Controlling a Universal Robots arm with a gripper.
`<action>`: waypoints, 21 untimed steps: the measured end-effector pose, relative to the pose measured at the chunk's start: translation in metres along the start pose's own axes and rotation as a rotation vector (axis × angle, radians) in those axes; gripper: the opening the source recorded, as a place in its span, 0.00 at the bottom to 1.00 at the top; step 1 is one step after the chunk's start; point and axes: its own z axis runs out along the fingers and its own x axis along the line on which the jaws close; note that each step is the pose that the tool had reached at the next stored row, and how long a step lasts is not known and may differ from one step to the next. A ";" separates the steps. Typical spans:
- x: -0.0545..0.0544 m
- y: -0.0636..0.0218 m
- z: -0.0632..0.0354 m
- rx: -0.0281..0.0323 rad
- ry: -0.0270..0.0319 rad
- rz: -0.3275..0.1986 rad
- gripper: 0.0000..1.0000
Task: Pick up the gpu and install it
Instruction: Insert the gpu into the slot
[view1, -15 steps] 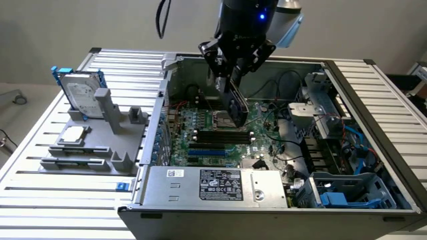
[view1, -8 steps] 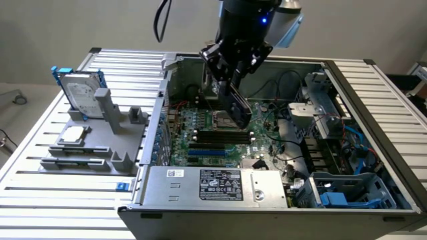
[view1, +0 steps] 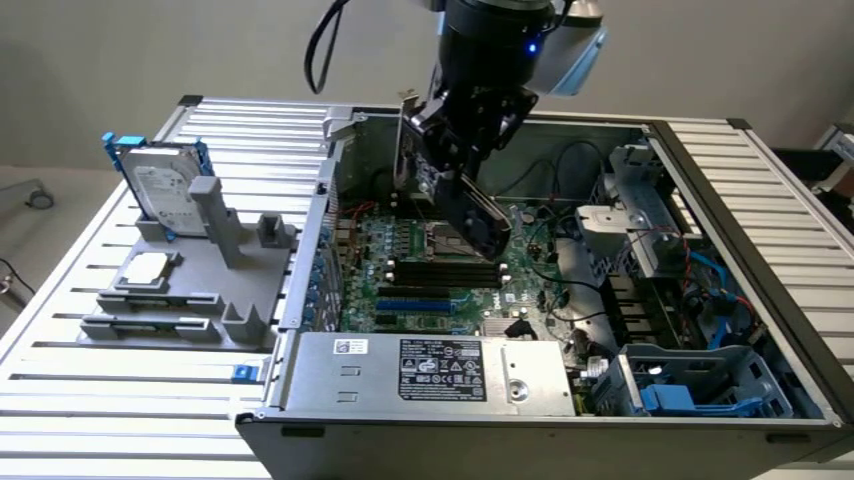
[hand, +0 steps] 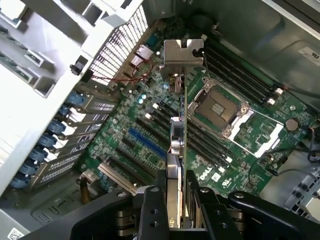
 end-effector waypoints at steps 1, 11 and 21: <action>0.000 0.0000 0.0006 0.0015 0.0008 -0.018 0.27; 0.000 -0.0004 0.0058 0.0231 -0.0001 -0.200 0.27; -0.001 -0.0006 0.0093 0.0323 -0.0331 -0.346 0.27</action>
